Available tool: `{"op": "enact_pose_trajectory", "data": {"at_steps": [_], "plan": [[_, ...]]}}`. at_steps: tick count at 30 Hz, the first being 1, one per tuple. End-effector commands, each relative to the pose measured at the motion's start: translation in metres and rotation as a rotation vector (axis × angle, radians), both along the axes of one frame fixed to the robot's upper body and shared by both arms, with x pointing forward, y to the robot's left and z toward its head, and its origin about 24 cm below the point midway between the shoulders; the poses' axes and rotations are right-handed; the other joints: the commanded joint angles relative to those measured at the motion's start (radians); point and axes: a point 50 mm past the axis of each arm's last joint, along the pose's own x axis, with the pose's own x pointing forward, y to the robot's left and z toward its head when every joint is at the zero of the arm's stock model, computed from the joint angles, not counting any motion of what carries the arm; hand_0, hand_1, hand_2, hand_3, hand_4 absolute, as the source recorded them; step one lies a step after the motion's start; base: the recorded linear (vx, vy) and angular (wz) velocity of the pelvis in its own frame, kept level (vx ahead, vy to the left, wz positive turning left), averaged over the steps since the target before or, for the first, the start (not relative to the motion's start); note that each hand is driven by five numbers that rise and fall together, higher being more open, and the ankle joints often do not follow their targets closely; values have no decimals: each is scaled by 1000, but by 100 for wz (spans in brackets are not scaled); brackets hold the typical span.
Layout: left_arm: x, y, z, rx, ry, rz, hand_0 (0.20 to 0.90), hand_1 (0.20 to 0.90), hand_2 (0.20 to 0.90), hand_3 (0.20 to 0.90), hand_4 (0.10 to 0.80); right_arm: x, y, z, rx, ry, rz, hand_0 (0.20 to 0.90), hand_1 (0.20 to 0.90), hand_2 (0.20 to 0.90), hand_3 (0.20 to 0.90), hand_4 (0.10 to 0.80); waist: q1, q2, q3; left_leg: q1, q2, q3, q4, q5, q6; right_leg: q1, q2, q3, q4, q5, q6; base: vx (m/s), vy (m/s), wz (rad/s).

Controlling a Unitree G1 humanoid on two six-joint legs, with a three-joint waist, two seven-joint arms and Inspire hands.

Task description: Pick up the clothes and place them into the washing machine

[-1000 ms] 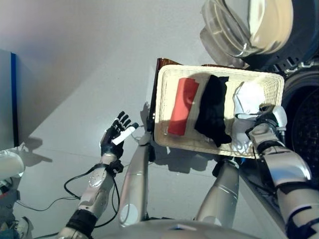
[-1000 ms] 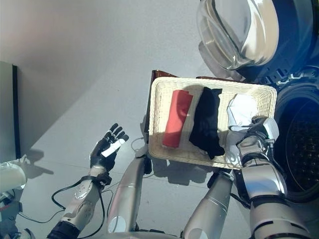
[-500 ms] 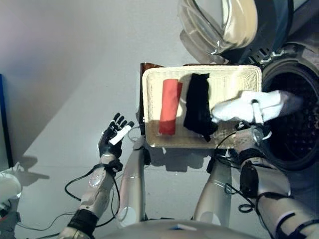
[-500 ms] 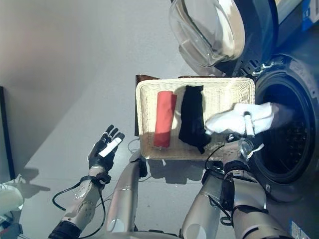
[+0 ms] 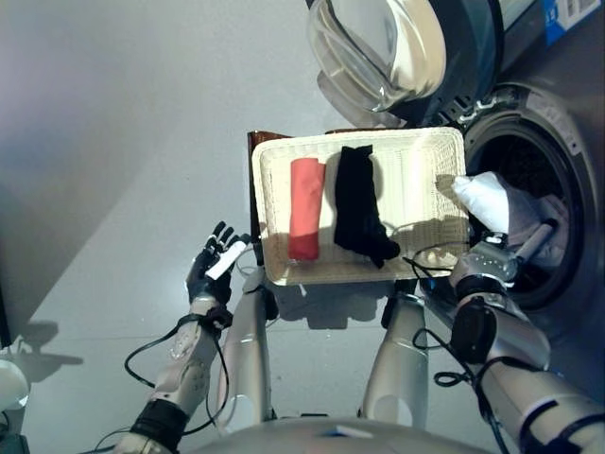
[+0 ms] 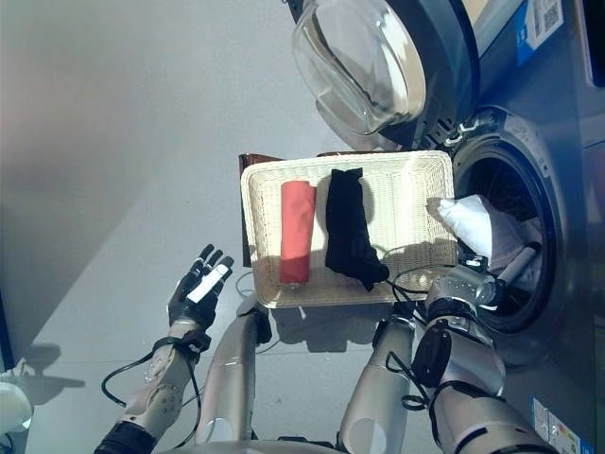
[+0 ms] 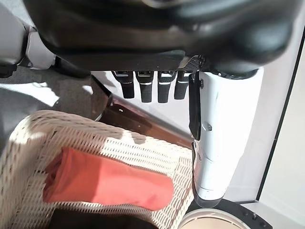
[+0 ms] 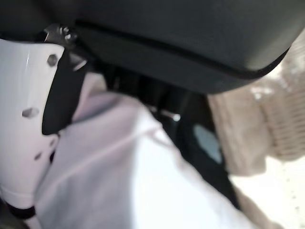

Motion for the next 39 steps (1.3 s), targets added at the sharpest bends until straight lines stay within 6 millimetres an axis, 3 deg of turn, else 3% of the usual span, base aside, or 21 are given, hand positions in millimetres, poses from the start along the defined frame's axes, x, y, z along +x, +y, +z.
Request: {"op": "enact_pose_trajectory", "data": {"at_steps": [1,6,14,15,16,23,26,27,32,37,39], "plan": [[-4,8,10,9,-68,6,900,900,900,900,800,-41,-76,50,-139,28,-280,200,200,200,200,300,10,30,-51,44,130,-73,150,-181,-170,-4,-33,56,-198,185,8,35,21,-10],[-10,8,9,33,-62,-34,900,900,900,900,800,-77,-108,60,-109,117,-409,200,200,200,200,300,4,52,-68,37,134,-64,157,-189,-168,-33,-32,71,-186,177,8,34,17,-5],[-13,9,9,43,-62,-42,900,900,900,900,800,-80,-116,68,-175,149,-388,200,200,200,200,300,9,53,-87,18,133,-61,162,-190,-168,-42,-33,71,-197,188,8,7,1,-2],[-12,9,10,44,-65,-43,900,900,900,900,800,-78,-114,67,-181,154,-374,249,249,249,249,335,10,51,-90,18,132,-61,163,-190,-168,-41,-32,70,-197,189,8,0,0,0],[-11,9,10,47,-68,-44,900,900,900,900,800,-74,-112,67,-194,150,-356,900,900,900,900,800,12,48,-91,17,131,-61,163,-190,-169,-39,-32,68,-199,191,8,0,0,0],[-5,8,15,39,-98,-30,900,900,900,900,800,-53,-91,54,-242,152,-236,900,900,900,900,800,8,37,-80,17,134,-53,159,-175,-176,6,-37,51,-210,195,8,-1,-4,1],[-3,9,15,25,-105,-17,900,900,900,900,800,-40,-75,47,-297,143,-150,900,900,900,900,800,4,29,-66,30,135,-42,164,-166,-180,34,-43,41,-210,195,8,-2,3,6],[-4,8,13,19,-96,-13,900,900,900,900,800,-32,-62,38,-318,132,-97,900,900,900,900,800,8,21,-62,37,136,-34,169,-163,-181,57,-49,31,-213,194,8,-4,23,12],[-6,12,9,6,-81,8,900,900,900,900,800,-22,-33,18,-354,135,12,900,900,900,900,800,11,-1,-55,57,134,-38,169,-159,-182,128,-60,-1,-251,207,8,2,2,15],[-10,20,5,27,-66,43,900,900,900,900,800,-11,3,0,-480,235,218,900,900,900,900,800,21,-35,-54,87,120,-50,150,-150,-181,215,-63,-40,-320,233,8,13,-11,18],[-12,25,5,47,-75,54,900,900,900,900,800,-5,15,-5,-607,363,374,900,900,900,900,800,31,-50,-56,98,115,-59,136,-141,-180,252,-64,-57,-356,252,8,12,-32,15]]}}
